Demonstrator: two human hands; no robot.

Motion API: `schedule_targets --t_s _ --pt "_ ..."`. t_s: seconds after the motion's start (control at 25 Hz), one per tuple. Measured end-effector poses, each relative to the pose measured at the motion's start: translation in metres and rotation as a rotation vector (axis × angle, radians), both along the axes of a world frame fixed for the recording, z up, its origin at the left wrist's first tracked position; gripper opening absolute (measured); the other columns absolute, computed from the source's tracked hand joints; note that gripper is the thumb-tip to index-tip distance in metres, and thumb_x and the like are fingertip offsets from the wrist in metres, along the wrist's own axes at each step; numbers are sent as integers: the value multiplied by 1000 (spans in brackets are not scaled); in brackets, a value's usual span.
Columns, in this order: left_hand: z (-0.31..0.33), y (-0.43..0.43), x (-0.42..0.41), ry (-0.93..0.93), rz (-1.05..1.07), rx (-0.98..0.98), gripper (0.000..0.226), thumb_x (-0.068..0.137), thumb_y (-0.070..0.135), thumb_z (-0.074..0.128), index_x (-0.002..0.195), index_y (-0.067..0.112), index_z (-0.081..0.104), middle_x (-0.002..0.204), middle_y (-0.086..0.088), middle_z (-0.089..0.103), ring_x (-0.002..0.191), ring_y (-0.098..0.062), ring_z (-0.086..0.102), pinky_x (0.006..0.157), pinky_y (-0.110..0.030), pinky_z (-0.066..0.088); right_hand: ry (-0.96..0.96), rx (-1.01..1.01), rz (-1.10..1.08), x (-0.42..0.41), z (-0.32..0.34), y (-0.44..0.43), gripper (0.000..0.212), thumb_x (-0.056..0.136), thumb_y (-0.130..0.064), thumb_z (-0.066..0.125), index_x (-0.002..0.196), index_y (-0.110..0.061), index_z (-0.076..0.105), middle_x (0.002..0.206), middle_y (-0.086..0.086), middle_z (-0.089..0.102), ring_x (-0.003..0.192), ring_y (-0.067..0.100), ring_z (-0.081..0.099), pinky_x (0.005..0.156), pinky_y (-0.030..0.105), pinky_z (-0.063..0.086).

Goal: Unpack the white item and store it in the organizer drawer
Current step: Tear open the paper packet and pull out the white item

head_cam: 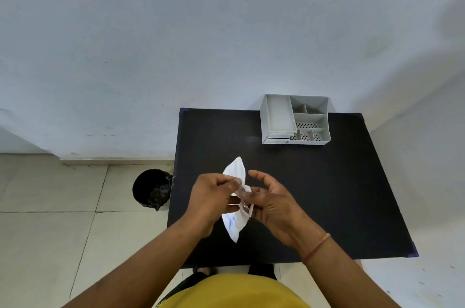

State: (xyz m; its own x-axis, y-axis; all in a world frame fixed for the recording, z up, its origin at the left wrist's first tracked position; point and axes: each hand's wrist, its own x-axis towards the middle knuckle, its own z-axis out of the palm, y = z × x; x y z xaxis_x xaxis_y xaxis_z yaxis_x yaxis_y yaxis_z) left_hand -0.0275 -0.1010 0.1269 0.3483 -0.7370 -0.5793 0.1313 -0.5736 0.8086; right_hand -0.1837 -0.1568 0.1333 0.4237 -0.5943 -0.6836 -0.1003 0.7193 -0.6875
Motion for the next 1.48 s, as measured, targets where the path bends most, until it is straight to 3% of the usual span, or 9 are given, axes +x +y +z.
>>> schedule_targets --t_s 0.2,0.32,0.44,0.76,0.92,1.04,1.16,1.32,1.48 --pt "-3 2 13 -27 123 -44 7 98 20 74 101 21 81 102 -6 84 89 -22 83 83 -44 70 148 -10 -133 -9 3 -1 38 94 -5 70 128 -20 63 118 16 71 102 30 73 95 48 63" --pt "-4 2 15 -185 40 -99 8 96 22 77 96 25 84 92 3 85 83 -16 82 80 -40 70 704 -821 164 -17 5 7 26 90 -18 70 116 -23 65 122 -2 59 104 14 65 91 32 61" --pt "-8 2 8 -290 -58 -137 10 95 24 79 99 21 87 84 13 83 75 -7 80 78 -32 69 718 -1267 242 -6 4 11 15 92 -6 64 101 -11 74 113 -2 64 97 7 62 85 8 45" --pt "-16 25 -9 -478 -312 -215 11 96 26 78 100 29 87 70 34 66 78 26 65 76 -2 52 588 -698 950 17 -19 7 20 100 -6 59 116 -2 69 111 14 74 103 26 72 94 38 60" --pt "5 36 13 -98 -100 -230 13 90 43 76 90 31 82 81 19 81 79 -4 77 67 -15 59 500 -755 791 9 0 17 27 90 -4 73 117 -1 70 110 15 75 101 25 74 88 41 62" --pt "-10 31 63 -164 77 -84 43 92 52 75 126 25 72 116 9 78 106 -23 75 85 -40 64 342 -667 593 -6 30 20 42 90 0 75 114 -33 66 108 -15 73 102 -8 71 83 12 59" --pt "-31 35 97 375 -43 96 71 79 44 89 139 13 67 127 -16 79 117 -43 74 106 -62 56 270 -562 556 -19 42 20 45 96 -4 70 104 -48 62 92 -35 75 92 -23 66 75 2 51" --pt "-44 42 90 511 -141 71 62 80 16 89 138 8 68 129 -22 78 112 -45 76 97 -62 61 327 -476 335 -21 20 25 22 104 -12 62 98 -23 81 90 -6 83 88 12 79 87 38 65" --pt "-49 49 77 540 -78 46 53 80 11 79 133 7 70 123 -20 80 97 -39 81 71 -47 69 96 -182 196 -23 6 33 46 104 3 49 80 -19 81 66 -8 80 65 6 77 58 20 60"
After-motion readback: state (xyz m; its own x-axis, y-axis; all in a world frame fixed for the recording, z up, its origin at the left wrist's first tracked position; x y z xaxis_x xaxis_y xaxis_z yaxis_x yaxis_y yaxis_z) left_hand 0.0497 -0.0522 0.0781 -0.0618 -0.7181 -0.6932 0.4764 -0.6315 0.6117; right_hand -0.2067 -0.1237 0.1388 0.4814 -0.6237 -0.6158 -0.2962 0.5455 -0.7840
